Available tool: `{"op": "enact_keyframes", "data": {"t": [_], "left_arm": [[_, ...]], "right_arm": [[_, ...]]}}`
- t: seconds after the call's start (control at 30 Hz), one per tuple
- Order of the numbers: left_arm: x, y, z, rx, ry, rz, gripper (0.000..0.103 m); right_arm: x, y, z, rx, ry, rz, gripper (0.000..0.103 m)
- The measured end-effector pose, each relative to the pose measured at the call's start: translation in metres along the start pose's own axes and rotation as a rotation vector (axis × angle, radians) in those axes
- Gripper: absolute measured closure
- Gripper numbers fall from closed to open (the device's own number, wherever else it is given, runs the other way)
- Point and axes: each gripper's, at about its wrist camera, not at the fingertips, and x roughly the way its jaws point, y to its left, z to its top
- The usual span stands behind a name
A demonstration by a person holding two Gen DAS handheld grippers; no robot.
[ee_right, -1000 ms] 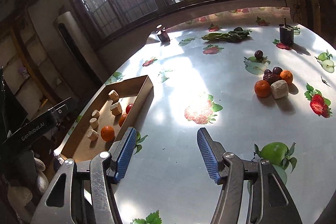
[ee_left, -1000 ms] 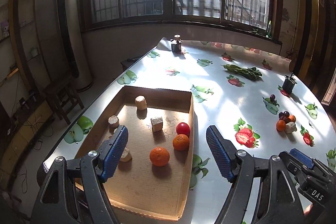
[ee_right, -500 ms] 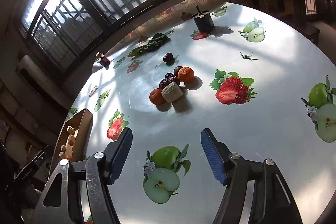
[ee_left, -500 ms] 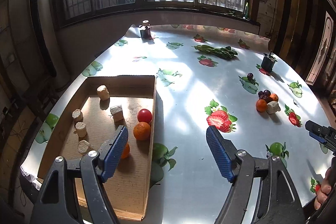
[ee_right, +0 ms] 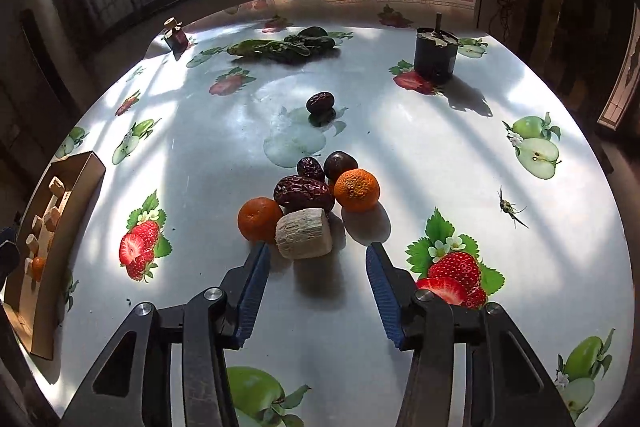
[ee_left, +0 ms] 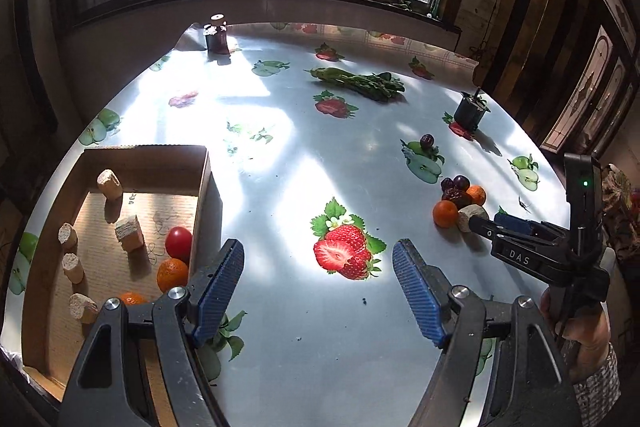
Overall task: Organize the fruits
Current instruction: 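Grasp a large beige cork with right tool while left tool grasps a tangerine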
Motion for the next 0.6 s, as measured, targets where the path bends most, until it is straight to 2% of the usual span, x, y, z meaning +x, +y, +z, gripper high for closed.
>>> {"op": "enact_keyframes", "data": {"t": [0.1, 0.17, 0.27, 0.37, 0.47, 0.6], "left_arm": [[0.018, -0.011, 0.006, 0.021, 0.035, -0.01, 0.027], [0.032, -0.02, 0.01, 0.031, 0.061, -0.044, 0.027], [0.055, -0.035, 0.015, 0.045, 0.095, -0.069, 0.027], [0.08, -0.053, 0.019, 0.063, 0.126, -0.111, 0.027], [0.101, -0.069, 0.019, 0.075, 0.141, -0.156, 0.027], [0.127, -0.091, 0.021, 0.116, 0.146, -0.175, 0.027]], "right_arm": [[0.013, 0.007, -0.002, -0.036, -0.018, -0.011, 0.05], [0.017, 0.007, -0.002, -0.031, -0.026, -0.004, 0.051], [0.021, 0.002, -0.001, 0.0, -0.036, 0.034, 0.067], [0.018, -0.006, -0.002, 0.033, -0.041, 0.039, 0.068], [0.011, -0.021, -0.006, 0.09, -0.029, -0.001, 0.068], [0.003, -0.046, -0.012, 0.159, -0.029, -0.024, 0.068]]}}
